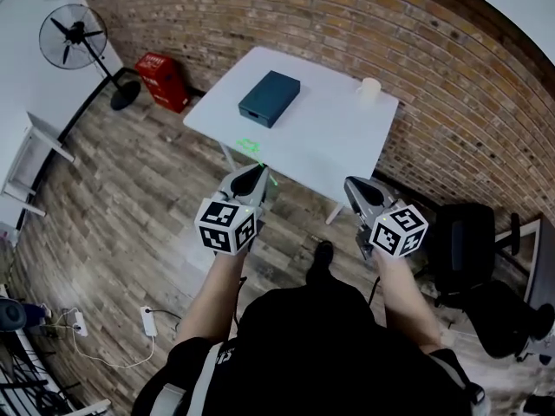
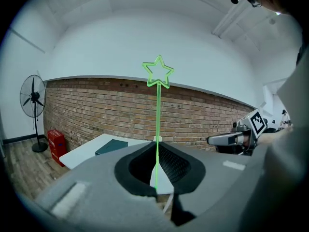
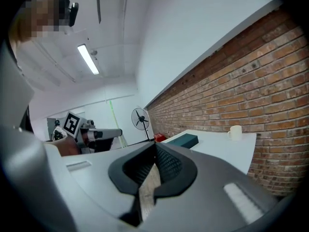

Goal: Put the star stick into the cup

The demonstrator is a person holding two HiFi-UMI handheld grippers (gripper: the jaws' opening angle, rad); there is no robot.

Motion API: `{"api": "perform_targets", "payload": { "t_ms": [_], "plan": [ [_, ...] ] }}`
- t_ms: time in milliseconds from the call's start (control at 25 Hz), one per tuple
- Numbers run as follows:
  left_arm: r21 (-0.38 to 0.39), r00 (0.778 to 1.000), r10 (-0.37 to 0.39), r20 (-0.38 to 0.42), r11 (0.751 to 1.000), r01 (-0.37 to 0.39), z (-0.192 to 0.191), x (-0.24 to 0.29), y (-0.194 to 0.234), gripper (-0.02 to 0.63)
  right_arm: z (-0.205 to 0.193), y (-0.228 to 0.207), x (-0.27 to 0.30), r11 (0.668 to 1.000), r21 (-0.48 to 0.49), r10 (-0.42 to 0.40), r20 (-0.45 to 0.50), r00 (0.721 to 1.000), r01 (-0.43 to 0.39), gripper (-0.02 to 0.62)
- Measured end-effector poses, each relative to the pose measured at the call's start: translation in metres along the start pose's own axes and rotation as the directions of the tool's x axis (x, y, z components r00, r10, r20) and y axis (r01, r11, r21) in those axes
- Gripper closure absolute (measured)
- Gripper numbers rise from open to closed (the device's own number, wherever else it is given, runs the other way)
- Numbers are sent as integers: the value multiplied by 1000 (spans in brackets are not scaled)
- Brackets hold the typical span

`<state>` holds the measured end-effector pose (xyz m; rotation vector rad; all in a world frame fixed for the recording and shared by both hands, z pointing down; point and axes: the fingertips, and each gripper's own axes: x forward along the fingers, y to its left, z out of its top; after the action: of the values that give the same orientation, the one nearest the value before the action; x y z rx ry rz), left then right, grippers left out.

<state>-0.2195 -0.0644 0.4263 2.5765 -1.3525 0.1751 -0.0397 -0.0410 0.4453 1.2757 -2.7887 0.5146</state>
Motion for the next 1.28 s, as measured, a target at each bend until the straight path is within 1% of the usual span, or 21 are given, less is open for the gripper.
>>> {"api": "perform_targets", "payload": {
  "t_ms": [120,320,520,640,840,1040,1160,1280],
  "plan": [
    [9,1000,-21,-19,1000,21,14,51,-1,585,11,-43,16,999,35,-5,-1,1000,5,595],
    [28,999,-29,-34,999,30,41,128,2,586,36,-110,37,999,41,-7,1,1000,7,595],
    [38,996,-59,-60,997,61,51,201,-4,585,52,-176,47,998,46,-39,6,999,39,595],
    [43,995,-75,-61,996,78,60,236,-8,584,62,-210,52,997,46,-57,6,998,56,595],
    [39,994,-91,-62,995,93,67,272,-2,584,73,-237,67,997,40,-64,0,998,64,595],
    [34,991,-124,-49,992,125,77,304,21,584,81,-256,91,995,37,-96,1,995,96,595],
    [32,985,-166,-50,985,167,85,328,35,584,89,-268,108,989,50,-137,7,991,137,595],
    [35,972,-227,-68,973,230,87,353,44,584,91,-279,122,981,57,-187,-1,982,186,595]
  ]
}}
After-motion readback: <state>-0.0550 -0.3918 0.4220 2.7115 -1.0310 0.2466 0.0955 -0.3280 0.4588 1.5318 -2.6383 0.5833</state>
